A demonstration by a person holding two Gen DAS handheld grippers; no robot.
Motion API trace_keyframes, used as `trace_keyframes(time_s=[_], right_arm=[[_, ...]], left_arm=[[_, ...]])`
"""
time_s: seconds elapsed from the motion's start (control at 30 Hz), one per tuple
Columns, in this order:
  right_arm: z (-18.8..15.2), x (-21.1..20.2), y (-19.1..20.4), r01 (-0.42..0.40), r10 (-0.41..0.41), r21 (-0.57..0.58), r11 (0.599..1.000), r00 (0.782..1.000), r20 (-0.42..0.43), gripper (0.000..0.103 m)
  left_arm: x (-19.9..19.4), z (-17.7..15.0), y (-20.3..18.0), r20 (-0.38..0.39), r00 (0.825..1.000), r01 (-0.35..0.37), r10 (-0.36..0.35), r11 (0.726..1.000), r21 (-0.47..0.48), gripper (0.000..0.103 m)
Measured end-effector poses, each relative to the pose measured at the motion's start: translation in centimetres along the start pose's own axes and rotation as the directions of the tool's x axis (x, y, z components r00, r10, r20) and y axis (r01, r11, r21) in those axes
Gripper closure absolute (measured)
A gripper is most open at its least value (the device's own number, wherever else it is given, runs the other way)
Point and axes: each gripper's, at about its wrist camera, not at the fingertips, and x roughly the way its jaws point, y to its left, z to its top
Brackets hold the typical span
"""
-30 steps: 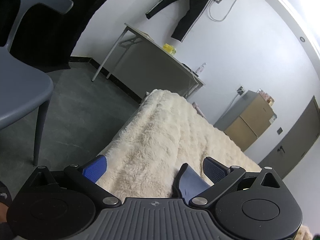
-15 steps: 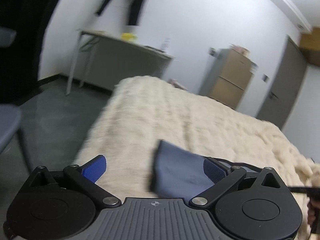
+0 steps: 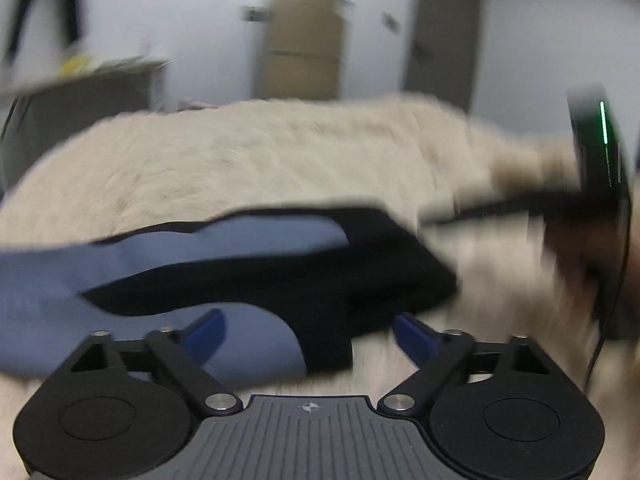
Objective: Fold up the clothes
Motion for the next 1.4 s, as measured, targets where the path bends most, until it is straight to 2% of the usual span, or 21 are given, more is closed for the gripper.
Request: trace_keyframes(time_s=[0.07, 0.2, 0.3, 0.33, 0.4, 0.47, 0.6, 0.67, 0.77, 0.8, 0.87, 0.9, 0.97, 1.03, 1.1, 1.13, 1.2, 1.27, 1.3, 1.33, 1.4], right_arm=[[-0.2, -0.5, -1.0, -0.026, 0.026, 0.008, 1.0, 1.0, 0.014, 0.078], [-0.9, -0.7, -2.1, -0.077, 0.075, 0.049, 0.996, 0.997, 0.034, 0.074], [-1.1, -0.4, -1.9, -0.129, 0.128, 0.029, 0.991, 0.992, 0.021, 0.074], [-1.1, -0.2, -1.6, -0.143, 0.142, 0.018, 0.99, 0.99, 0.018, 0.074], [-1.0, -0.1, -1.0, -0.162, 0.162, -0.007, 0.987, 0.987, 0.015, 0.074], [-0.7, 0.1, 0.9, -0.161, 0.163, -0.103, 0.982, 0.987, 0.011, 0.07], [-0.7, 0.8, 3.8, -0.136, 0.137, -0.268, 0.954, 0.99, -0.016, 0.068], [-1.0, 0.7, 5.7, -0.148, 0.151, -0.357, 0.922, 0.988, -0.02, 0.064], [-1.5, 1.1, 7.7, -0.146, 0.144, -0.458, 0.877, 0.989, -0.038, 0.054], [-1.5, 1.3, 7.9, -0.143, 0.138, -0.474, 0.869, 0.989, -0.046, 0.055], [-1.6, 2.6, 8.6, -0.106, 0.061, -0.532, 0.84, 0.993, -0.101, 0.07], [-1.6, 3.1, 8.5, -0.095, 0.037, -0.543, 0.835, 0.993, -0.116, 0.103], [-1.8, 4.3, 8.5, -0.059, -0.033, -0.603, 0.795, 0.99, -0.141, 0.103], [-1.8, 4.7, 8.5, -0.003, -0.094, -0.657, 0.754, 0.989, -0.112, 0.103], [-1.0, 4.7, 8.0, 0.045, -0.135, -0.646, 0.762, 0.987, -0.09, 0.103], [-0.1, 4.5, 7.7, 0.05, -0.133, -0.618, 0.785, 0.987, -0.089, 0.103], [1.0, 4.2, 7.3, 0.051, -0.127, -0.583, 0.811, 0.988, -0.09, 0.095], [2.0, 4.2, 7.3, 0.043, -0.122, -0.583, 0.811, 0.988, -0.096, 0.073], [2.1, 4.2, 7.2, 0.042, -0.119, -0.58, 0.814, 0.988, -0.095, 0.056], [2.6, 4.6, 6.7, 0.043, -0.113, -0.555, 0.831, 0.989, -0.092, 0.046], [3.7, 6.0, 5.0, 0.05, -0.111, -0.472, 0.88, 0.988, -0.103, 0.044]], left_arm=[[0.8, -0.3, -1.0, 0.0, 1.0, -0.021, 0.021, 0.998, 0.053, 0.032], [1.3, -0.4, -1.2, 0.052, 0.999, -0.015, 0.012, 0.999, 0.049, 0.042], [3.3, -0.3, -1.7, 0.013, 0.999, -0.031, 0.03, 0.997, 0.073, 0.061], [3.5, -0.5, -2.0, -0.001, 0.999, -0.049, 0.049, 0.995, 0.092, 0.071], [3.9, -0.8, -2.5, -0.022, 0.996, -0.08, 0.084, 0.988, 0.129, 0.075], [3.8, -1.1, -3.0, -0.012, 0.995, -0.097, 0.101, 0.981, 0.171, 0.096], [1.9, -1.9, -5.2, 0.091, 0.981, -0.193, 0.172, 0.92, 0.341, 0.099], [0.9, -2.6, -5.8, 0.144, 0.971, -0.233, 0.19, 0.883, 0.407, 0.1], [0.3, -3.1, -5.9, 0.178, 0.966, -0.251, 0.189, 0.851, 0.461, 0.1], [0.3, -3.3, -5.9, 0.174, 0.968, -0.245, 0.183, 0.849, 0.469, 0.1], [0.3, -3.6, -5.9, 0.168, 0.971, -0.234, 0.172, 0.843, 0.485, 0.1], [0.3, -3.7, -5.9, 0.165, 0.972, -0.228, 0.166, 0.84, 0.493, 0.1], [0.3, -3.8, -5.7, 0.165, 0.974, -0.218, 0.155, 0.838, 0.5, 0.1], [0.1, -3.8, -5.6, 0.166, 0.975, -0.212, 0.147, 0.837, 0.504, 0.1], [0.1, -4.0, -5.6, 0.162, 0.976, -0.206, 0.143, 0.837, 0.507, 0.1], [0.0, -4.0, -5.5, 0.159, 0.977, -0.203, 0.14, 0.837, 0.507, 0.1], [0.0, -3.9, -5.6, 0.159, 0.978, -0.2, 0.138, 0.839, 0.506, 0.1], [0.0, -3.9, -5.6, 0.156, 0.978, -0.197, 0.135, 0.841, 0.504, 0.1], [0.1, -3.9, -5.6, 0.156, 0.979, -0.196, 0.134, 0.842, 0.503, 0.1], [0.1, -3.9, -5.5, 0.155, 0.979, -0.195, 0.134, 0.841, 0.504, 0.1], [0.0, -3.9, -5.5, 0.154, 0.979, -0.193, 0.132, 0.842, 0.504, 0.1]])
